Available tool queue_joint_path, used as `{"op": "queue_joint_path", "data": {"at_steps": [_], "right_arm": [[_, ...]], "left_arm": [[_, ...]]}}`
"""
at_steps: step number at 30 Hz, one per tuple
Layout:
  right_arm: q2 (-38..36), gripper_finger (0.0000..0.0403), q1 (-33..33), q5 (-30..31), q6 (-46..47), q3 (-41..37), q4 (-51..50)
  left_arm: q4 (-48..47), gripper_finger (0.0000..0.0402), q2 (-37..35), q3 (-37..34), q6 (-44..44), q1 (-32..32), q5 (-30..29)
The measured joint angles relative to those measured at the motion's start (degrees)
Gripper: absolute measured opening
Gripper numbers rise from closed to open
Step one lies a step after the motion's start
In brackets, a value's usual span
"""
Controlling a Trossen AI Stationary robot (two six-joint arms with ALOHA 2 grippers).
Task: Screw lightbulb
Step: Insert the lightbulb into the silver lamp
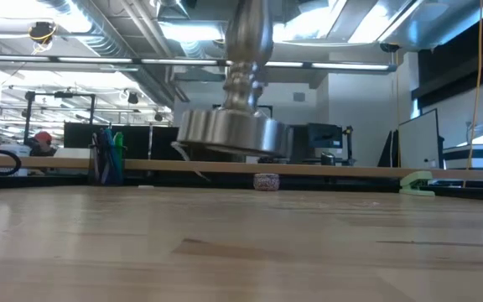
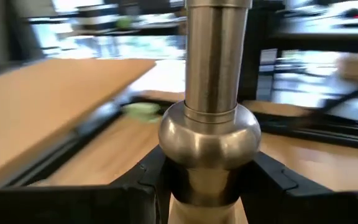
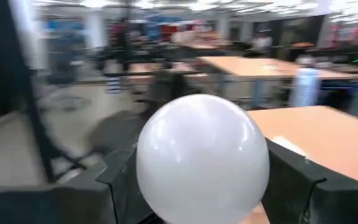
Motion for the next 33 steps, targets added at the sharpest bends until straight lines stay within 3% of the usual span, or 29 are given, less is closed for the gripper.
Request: {"op": "queue_joint_path", "data": {"at_steps": [6,11,16,21,26,28,33], "right_arm": [[4.18,0.0247,0.09,12.42,-1.03,0.00,2.80],[5.95,0.0247,0.12,16.41,-1.40,-0.07,4.88],[6.30,0.0247,0.15,19.02,-2.08,-0.15,6.09],[5.73,0.0254,-0.02,12.86,-3.68,-0.37,6.78],[2.94,0.0363,2.12,9.74,-4.04,-0.93,3.27],[1.24,0.0385,3.50,9.08,-5.05,-1.03,1.04],[-6.19,0.0354,6.89,8.35,-5.80,1.34,-10.25]], "left_arm": [[-0.35,0.0124,3.82,1.92,-2.84,-1.63,-16.32],[0.68,0.0124,6.25,3.01,-0.20,-2.90,-25.86],[1.01,0.0124,6.49,3.24,0.43,-2.81,-26.51],[0.77,0.0124,6.18,2.96,0.55,-2.74,-25.98],[-2.88,0.0124,5.16,3.04,1.06,-2.92,-24.28],[-2.95,0.0124,4.56,3.04,0.41,-2.96,-24.07],[-4.17,0.0124,3.30,2.98,0.97,-2.83,-19.52]]}}
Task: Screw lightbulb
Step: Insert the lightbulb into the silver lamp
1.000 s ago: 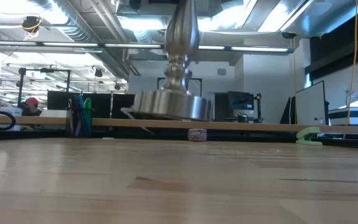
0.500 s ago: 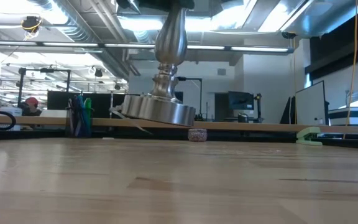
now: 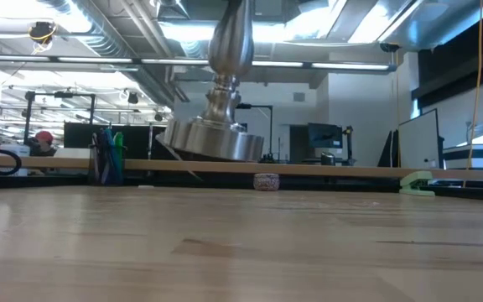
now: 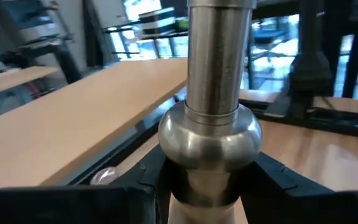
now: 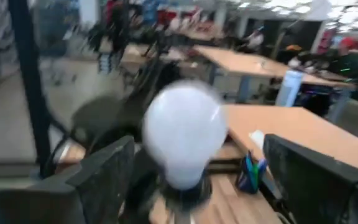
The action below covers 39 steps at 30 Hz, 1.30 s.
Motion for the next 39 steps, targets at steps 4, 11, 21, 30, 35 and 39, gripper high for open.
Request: {"op": "queue_joint_path", "data": {"at_steps": [4,11,21,30,35,39], "right_arm": [[-3.53,0.0330,1.24,-5.27,1.94,-0.03,-9.75],[-5.94,0.0316,1.20,-12.71,3.38,0.35,-14.59],[-2.33,0.0316,1.24,-16.45,1.02,0.27,-0.50],[-1.31,0.0317,1.24,-16.45,4.35,0.35,2.04],[0.85,0.0317,1.24,-17.12,4.51,0.35,2.94],[1.17,0.0317,1.24,-16.36,4.45,0.35,3.02]], "left_arm": [[0.42,0.0124,-1.99,-0.04,3.70,1.00,16.06],[-0.26,0.0124,-2.95,-0.06,1.13,4.43,53.11],[-1.12,0.0124,-2.53,-0.17,-1.72,6.20,58.94],[-1.19,0.0124,-2.51,-0.18,-2.07,6.12,59.19],[-0.83,0.0124,-2.49,-0.19,-2.26,6.16,59.15],[-0.92,0.0124,-2.49,-0.19,-2.36,6.16,59.21]]}}
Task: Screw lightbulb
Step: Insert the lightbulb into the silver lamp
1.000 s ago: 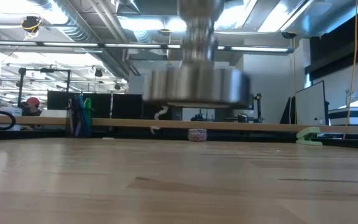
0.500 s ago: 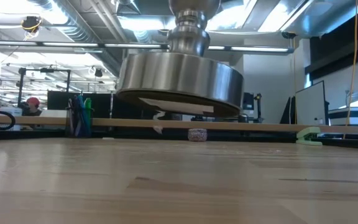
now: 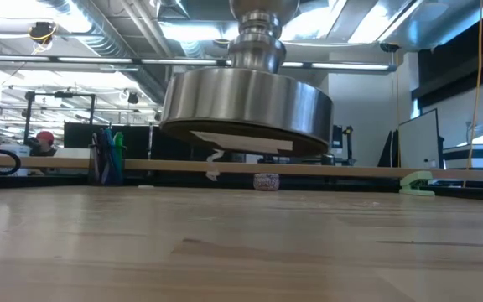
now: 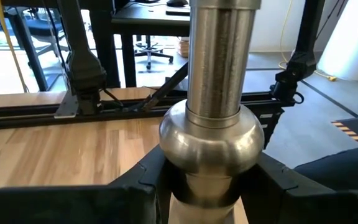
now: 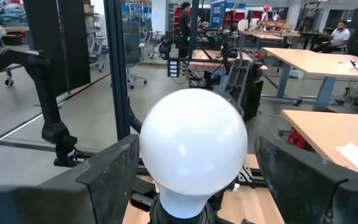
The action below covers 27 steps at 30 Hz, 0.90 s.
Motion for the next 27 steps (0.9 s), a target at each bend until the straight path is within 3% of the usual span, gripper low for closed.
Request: {"op": "queue_joint_path", "data": {"at_steps": [14,20,23,27], "right_arm": [[3.39,0.0314,0.00,-2.51,-3.29,0.00,4.77],[3.39,0.0255,0.00,-2.20,-3.34,0.00,5.52],[3.39,0.0255,0.02,1.44,-3.09,0.02,5.11],[3.70,0.0255,0.04,9.44,-1.64,0.10,3.64]], "left_arm": [[-0.20,0.0124,0.02,0.00,0.07,0.00,0.07],[-0.02,0.0124,-0.02,0.00,0.09,0.00,-0.03],[-0.53,0.0124,-0.35,0.00,0.00,-0.24,-3.63],[-1.16,0.0124,-0.36,-0.05,0.13,-1.06,-15.95]]}}
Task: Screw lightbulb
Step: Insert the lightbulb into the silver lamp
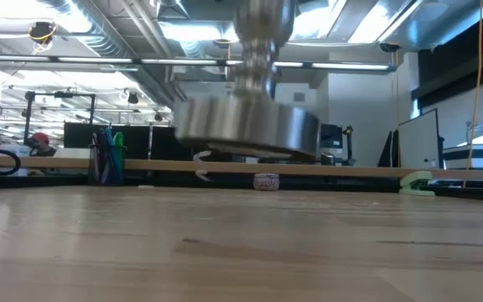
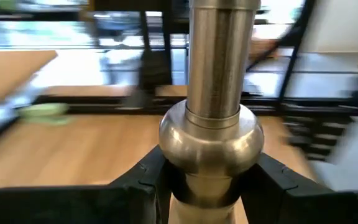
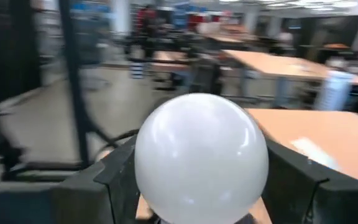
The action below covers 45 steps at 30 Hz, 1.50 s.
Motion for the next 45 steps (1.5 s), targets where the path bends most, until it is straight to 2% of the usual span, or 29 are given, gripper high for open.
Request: {"op": "queue_joint_path", "data": {"at_steps": [3,8,13,16,20,25,27,30,32,36,41,43,45], "right_arm": [[1.46,0.0255,-0.04,6.87,-0.11,0.16,0.31],[5.85,0.0255,-0.09,19.13,-2.58,0.27,4.59],[10.21,0.0255,-0.07,26.79,-8.33,0.23,13.69],[12.00,0.0255,-0.04,29.57,-12.07,0.20,18.04],[13.00,0.0255,-0.04,30.70,-14.49,0.16,21.31],[12.48,0.0257,0.03,28.99,-15.70,0.05,21.49],[11.82,0.0289,0.40,28.14,-16.74,-0.05,21.12],[10.48,0.0357,2.42,29.96,-20.31,-0.54,19.07],[9.06,0.0384,4.25,30.30,-22.27,-0.54,18.94],[3.87,0.0367,9.06,30.69,-25.00,-0.15,16.78],[-1.62,0.0336,13.74,30.08,-22.84,-0.32,8.71],[-4.66,0.0328,14.35,29.60,-18.64,-0.24,5.44],[-7.66,0.0323,14.14,26.94,-12.61,-0.08,-0.02]], "left_arm": [[0.10,0.0124,0.36,-0.08,0.15,-0.70,-11.32],[-0.20,0.0124,1.11,-0.25,-0.22,-2.17,-25.37],[-0.04,0.0124,3.29,0.28,-0.82,-3.98,-39.47],[-0.08,0.0124,4.29,1.13,-0.26,-4.64,-44.69],[0.05,0.0124,4.44,1.45,-0.11,-5.09,-46.80],[-0.04,0.0124,4.44,1.45,0.79,-5.17,-47.02],[-1.01,0.0124,4.43,1.58,0.88,-5.23,-46.92],[-2.34,0.0124,3.52,1.99,0.25,-5.38,-46.30],[-3.07,0.0124,2.43,2.11,-0.44,-5.45,-45.99],[-5.82,0.0124,1.70,2.01,-1.65,-5.05,-42.17],[-5.85,0.0124,0.97,1.93,0.19,-4.44,-33.92],[-5.68,0.0124,0.95,1.91,0.67,-3.76,-26.23],[-5.83,0.0124,0.95,1.86,1.53,-2.70,-16.09]]}}
